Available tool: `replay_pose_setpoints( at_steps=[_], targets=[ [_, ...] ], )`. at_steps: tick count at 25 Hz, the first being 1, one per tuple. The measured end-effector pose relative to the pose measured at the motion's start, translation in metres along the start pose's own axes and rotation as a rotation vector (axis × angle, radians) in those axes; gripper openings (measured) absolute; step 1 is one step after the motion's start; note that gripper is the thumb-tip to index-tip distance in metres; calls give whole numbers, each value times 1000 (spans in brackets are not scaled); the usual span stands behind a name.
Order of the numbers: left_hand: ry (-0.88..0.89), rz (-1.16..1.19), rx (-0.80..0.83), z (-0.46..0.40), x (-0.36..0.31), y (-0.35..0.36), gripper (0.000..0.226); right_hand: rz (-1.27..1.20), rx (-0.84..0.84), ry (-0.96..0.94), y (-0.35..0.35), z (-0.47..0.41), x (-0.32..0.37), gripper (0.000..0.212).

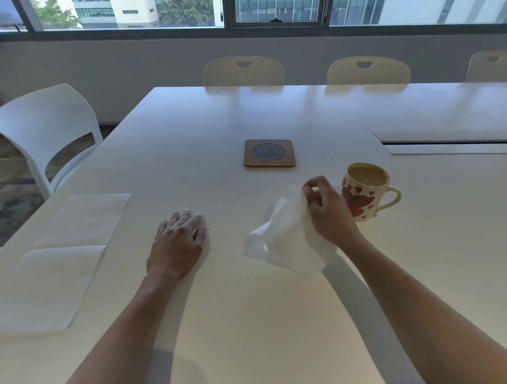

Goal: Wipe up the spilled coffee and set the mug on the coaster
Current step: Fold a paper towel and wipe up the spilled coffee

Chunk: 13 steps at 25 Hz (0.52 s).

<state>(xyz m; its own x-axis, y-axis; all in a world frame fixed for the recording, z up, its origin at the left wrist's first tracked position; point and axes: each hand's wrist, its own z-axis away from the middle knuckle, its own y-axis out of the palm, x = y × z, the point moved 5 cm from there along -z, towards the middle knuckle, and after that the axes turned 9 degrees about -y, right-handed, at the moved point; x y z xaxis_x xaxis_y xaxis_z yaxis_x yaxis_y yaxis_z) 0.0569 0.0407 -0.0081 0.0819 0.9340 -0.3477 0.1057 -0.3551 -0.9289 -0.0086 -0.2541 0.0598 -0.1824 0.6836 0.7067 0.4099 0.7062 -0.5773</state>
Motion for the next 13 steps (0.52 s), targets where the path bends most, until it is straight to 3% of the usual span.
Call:
replay_pose_setpoints(
  at_steps=[3, 7, 13],
  targets=[
    [-5, 2, 0, 0, 0, 0, 44, -61, 22, 195, -5, -7, -11, 39],
    [-5, 19, -1, 2, -1, -2, 42, 64, 131, 205, 9, 3, -22, 61],
    [-2, 19, -5, 3, -4, -4, 39, 499, 100, -41, 22, 14, -18, 83]
  ],
)
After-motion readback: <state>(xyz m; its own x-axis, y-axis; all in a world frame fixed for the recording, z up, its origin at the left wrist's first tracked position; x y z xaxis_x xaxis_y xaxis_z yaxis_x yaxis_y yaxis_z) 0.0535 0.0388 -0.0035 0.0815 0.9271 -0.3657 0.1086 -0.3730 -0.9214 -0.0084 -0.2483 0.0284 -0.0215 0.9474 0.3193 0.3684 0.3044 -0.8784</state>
